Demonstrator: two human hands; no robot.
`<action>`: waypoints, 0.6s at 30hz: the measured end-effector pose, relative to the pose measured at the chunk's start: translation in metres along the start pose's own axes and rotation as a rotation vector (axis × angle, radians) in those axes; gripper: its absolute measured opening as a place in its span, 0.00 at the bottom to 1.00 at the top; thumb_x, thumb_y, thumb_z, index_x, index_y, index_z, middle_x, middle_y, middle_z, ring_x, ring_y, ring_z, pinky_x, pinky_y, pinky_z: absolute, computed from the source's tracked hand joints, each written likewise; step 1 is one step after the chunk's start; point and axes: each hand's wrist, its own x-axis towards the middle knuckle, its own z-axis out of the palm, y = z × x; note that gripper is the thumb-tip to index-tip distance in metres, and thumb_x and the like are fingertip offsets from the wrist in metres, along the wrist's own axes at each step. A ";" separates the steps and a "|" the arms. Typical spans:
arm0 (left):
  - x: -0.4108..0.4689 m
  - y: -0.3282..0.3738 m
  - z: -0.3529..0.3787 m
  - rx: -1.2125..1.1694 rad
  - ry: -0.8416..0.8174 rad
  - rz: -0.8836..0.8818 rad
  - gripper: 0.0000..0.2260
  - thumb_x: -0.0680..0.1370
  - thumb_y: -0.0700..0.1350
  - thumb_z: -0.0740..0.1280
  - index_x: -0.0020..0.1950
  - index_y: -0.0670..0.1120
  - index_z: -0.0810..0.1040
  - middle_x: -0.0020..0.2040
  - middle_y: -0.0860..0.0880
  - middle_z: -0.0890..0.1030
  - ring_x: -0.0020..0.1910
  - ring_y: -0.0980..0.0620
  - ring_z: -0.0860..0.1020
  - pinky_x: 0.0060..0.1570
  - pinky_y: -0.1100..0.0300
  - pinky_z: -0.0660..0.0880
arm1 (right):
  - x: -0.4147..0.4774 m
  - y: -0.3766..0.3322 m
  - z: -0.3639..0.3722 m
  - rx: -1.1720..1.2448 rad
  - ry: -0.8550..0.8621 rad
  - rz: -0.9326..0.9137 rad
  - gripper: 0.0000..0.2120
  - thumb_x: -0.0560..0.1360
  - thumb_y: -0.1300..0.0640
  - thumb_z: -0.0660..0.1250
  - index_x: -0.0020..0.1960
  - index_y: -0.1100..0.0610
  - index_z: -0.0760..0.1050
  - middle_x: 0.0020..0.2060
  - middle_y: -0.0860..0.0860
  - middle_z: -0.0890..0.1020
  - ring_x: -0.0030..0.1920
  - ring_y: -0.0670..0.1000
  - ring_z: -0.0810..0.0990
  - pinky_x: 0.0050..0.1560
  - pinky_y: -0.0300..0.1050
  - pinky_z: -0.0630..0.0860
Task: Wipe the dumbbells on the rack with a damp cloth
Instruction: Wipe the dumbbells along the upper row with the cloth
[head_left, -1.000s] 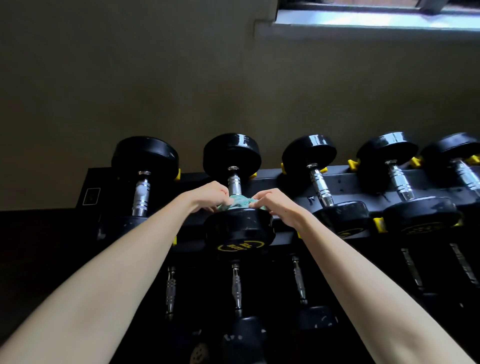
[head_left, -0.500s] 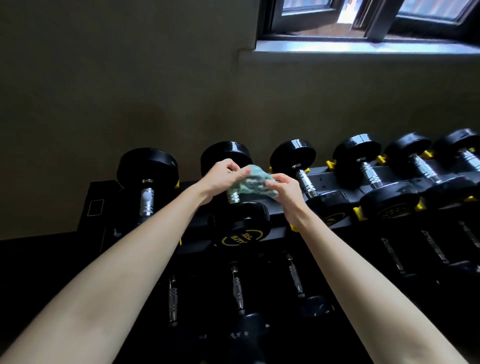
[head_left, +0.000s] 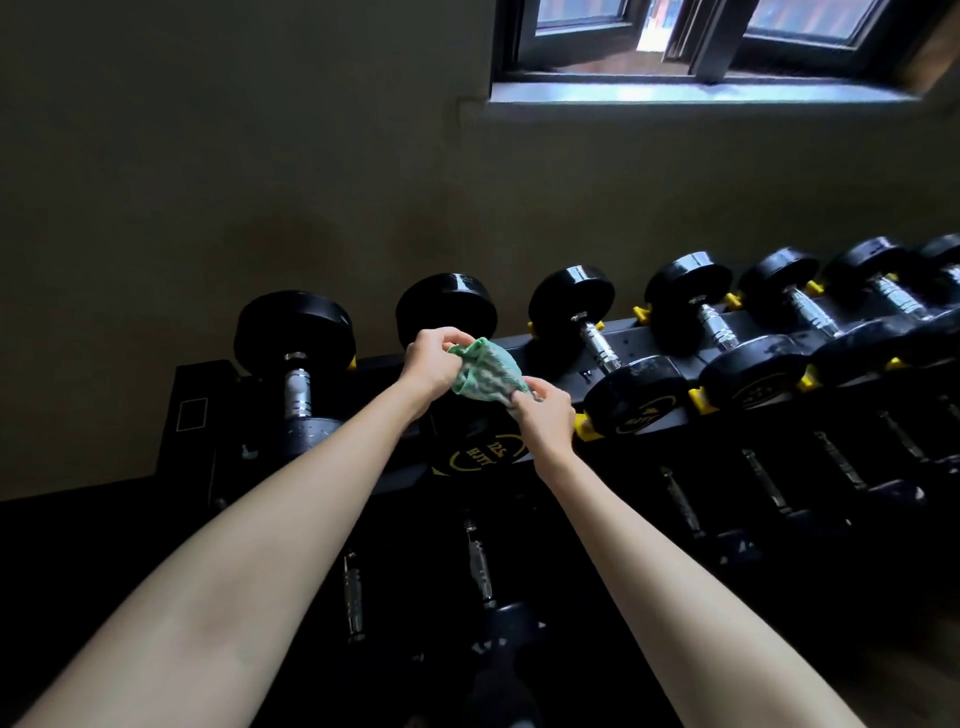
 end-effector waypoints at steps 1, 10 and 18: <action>-0.002 -0.003 -0.004 -0.002 0.041 -0.013 0.16 0.72 0.30 0.60 0.52 0.43 0.82 0.51 0.42 0.80 0.52 0.47 0.77 0.47 0.63 0.70 | -0.006 -0.002 0.005 -0.032 -0.010 -0.010 0.12 0.71 0.61 0.63 0.51 0.53 0.82 0.43 0.53 0.83 0.48 0.52 0.78 0.45 0.43 0.70; -0.022 -0.025 -0.057 -0.006 0.155 -0.121 0.16 0.71 0.30 0.58 0.44 0.42 0.83 0.37 0.47 0.79 0.42 0.49 0.74 0.33 0.64 0.69 | -0.061 -0.007 0.071 0.012 -0.474 0.173 0.10 0.71 0.65 0.64 0.32 0.56 0.74 0.31 0.51 0.75 0.38 0.52 0.76 0.39 0.42 0.73; -0.049 -0.016 -0.077 -0.221 0.017 -0.155 0.09 0.72 0.30 0.62 0.40 0.43 0.78 0.34 0.47 0.76 0.33 0.53 0.73 0.30 0.66 0.71 | -0.069 -0.020 0.039 0.252 -0.739 0.345 0.11 0.76 0.47 0.60 0.51 0.53 0.74 0.40 0.52 0.78 0.39 0.51 0.78 0.43 0.45 0.73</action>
